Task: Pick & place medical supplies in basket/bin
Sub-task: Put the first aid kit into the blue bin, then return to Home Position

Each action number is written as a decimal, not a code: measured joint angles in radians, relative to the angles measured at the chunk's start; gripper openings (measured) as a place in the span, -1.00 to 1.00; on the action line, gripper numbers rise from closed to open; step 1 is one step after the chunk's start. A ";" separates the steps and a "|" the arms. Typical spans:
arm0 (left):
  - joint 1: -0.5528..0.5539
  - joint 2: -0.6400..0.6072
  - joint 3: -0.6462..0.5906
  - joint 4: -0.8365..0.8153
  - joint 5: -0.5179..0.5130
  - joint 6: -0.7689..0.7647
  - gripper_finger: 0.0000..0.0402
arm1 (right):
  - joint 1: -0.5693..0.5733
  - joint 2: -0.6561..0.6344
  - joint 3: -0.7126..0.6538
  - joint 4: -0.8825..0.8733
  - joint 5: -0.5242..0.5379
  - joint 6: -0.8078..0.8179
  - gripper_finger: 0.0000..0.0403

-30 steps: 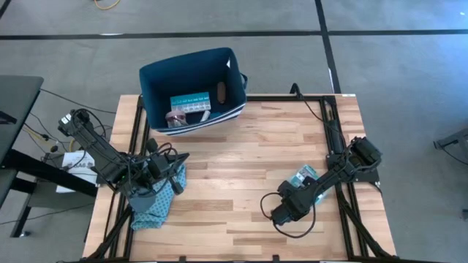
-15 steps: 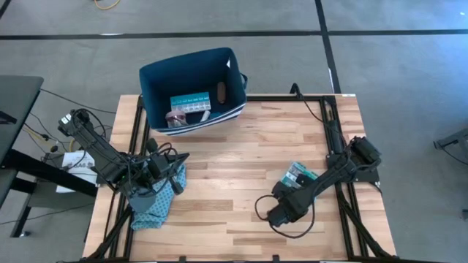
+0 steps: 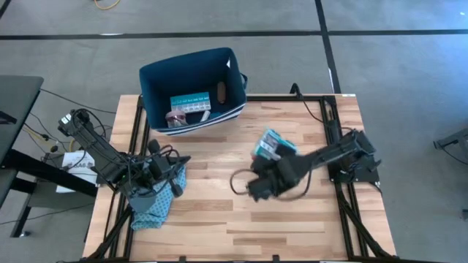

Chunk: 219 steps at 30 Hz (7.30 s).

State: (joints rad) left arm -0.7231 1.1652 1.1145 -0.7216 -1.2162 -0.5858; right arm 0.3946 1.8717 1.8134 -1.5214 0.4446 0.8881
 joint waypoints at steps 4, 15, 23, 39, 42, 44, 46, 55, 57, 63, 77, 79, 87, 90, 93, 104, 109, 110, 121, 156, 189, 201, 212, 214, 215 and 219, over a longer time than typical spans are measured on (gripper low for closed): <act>0.000 0.000 0.000 -0.002 0.032 0.000 -1.00 | -0.075 -0.001 0.145 -0.023 0.069 -0.139 -0.99; 0.000 0.000 0.000 -0.008 0.138 0.021 -1.00 | -0.449 -0.002 0.341 0.419 -0.078 -0.682 -0.99; 0.000 0.000 0.000 -0.040 0.158 0.022 -1.00 | -0.633 0.130 0.375 0.620 -0.237 -0.866 -1.00; 0.001 0.000 -0.006 -0.163 0.142 -0.147 -1.00 | -0.672 0.488 0.543 0.767 -0.416 -1.019 -0.93; 0.001 0.000 -0.006 -0.163 0.147 -0.174 -1.00 | -0.662 0.497 0.543 0.763 -0.413 -1.050 -0.79; 0.001 0.000 -0.006 -0.162 0.148 -0.184 -1.00 | -0.657 0.497 0.542 0.752 -0.418 -1.073 -0.69; 0.001 0.000 -0.006 -0.159 0.152 -0.186 -1.00 | -0.655 0.497 0.542 0.738 -0.407 -1.101 -0.60; 0.001 0.000 -0.006 -0.151 0.082 -0.218 -1.00 | -0.653 0.496 0.544 0.787 -0.248 -1.228 -0.26; 0.001 0.000 -0.006 -0.151 0.074 -0.223 -1.00 | -0.644 0.494 0.545 0.803 -0.197 -1.260 -0.22; 0.001 0.000 -0.006 -0.152 0.032 -0.224 -1.00 | -0.612 0.440 0.539 0.807 -0.162 -1.323 -0.18; -0.017 -0.036 0.037 -0.164 -0.099 -0.154 -1.00 | -0.507 0.052 0.544 0.524 -0.178 -1.324 -0.27; -0.035 -0.061 0.061 -0.162 -0.138 -0.101 -1.00 | -0.500 0.007 0.544 0.442 -0.181 -1.292 -0.28; -0.109 -0.219 0.067 -0.276 -0.205 -0.067 -1.00 | -0.495 -0.075 0.538 0.049 -0.315 -1.157 -0.30; -0.123 -0.271 0.020 -0.467 -0.203 -0.290 -1.00 | -0.495 -0.077 0.504 -0.050 -0.334 -1.108 -0.30; -0.142 -0.325 -0.069 -0.629 -0.202 -0.530 -1.00 | -0.492 -0.102 0.426 -0.043 -0.335 -1.061 -0.30; -0.232 -0.490 -0.499 -0.622 -0.336 -0.791 -1.00 | -0.453 -0.568 -0.117 0.199 -0.336 -0.941 -0.32; -0.274 -0.507 -0.673 -0.566 -0.352 -0.930 -1.00 | -0.399 -0.805 -0.467 0.429 -0.341 -0.940 -0.30; -0.282 -0.507 -0.698 -0.558 -0.352 -0.967 -1.00 | -0.390 -0.841 -0.526 0.456 -0.342 -0.940 -0.30; -0.326 -0.505 -0.804 -0.453 -0.356 -1.012 -1.00 | -0.284 -1.190 -1.109 0.904 -0.343 -0.887 -0.32; -0.421 -0.504 -0.572 -0.255 -0.320 -0.555 -1.00 | -0.291 -1.591 -1.708 1.497 -0.313 -0.809 -0.28; 0.079 -0.828 -1.035 1.115 1.002 0.934 -1.00 | -0.278 -1.591 -1.713 1.560 -0.342 -0.871 -0.29; 0.411 -1.090 -1.103 0.963 1.182 0.858 -1.00 | -0.279 -1.596 -1.713 1.558 -0.340 -0.948 -0.29; 0.580 -1.120 -1.104 0.821 1.368 0.757 -1.00 | -0.279 -1.607 -1.786 1.617 -0.339 -0.933 -0.30; 0.587 -1.120 -1.104 0.805 1.368 0.733 -1.00 | -0.279 -1.607 -1.801 1.634 -0.336 -0.933 -0.30; 0.590 -1.120 -1.104 0.807 1.367 0.730 -1.00 | -0.279 -1.607 -1.803 1.629 -0.332 -0.933 -0.30; 0.591 -1.120 -1.105 0.804 1.358 0.732 -1.00 | -0.279 -1.607 -1.804 1.629 -0.290 -0.931 -0.31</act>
State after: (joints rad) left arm -0.1318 0.0452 0.0095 0.0821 0.1418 0.1467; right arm 0.1154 0.2649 0.0097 0.1072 0.1547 -0.0433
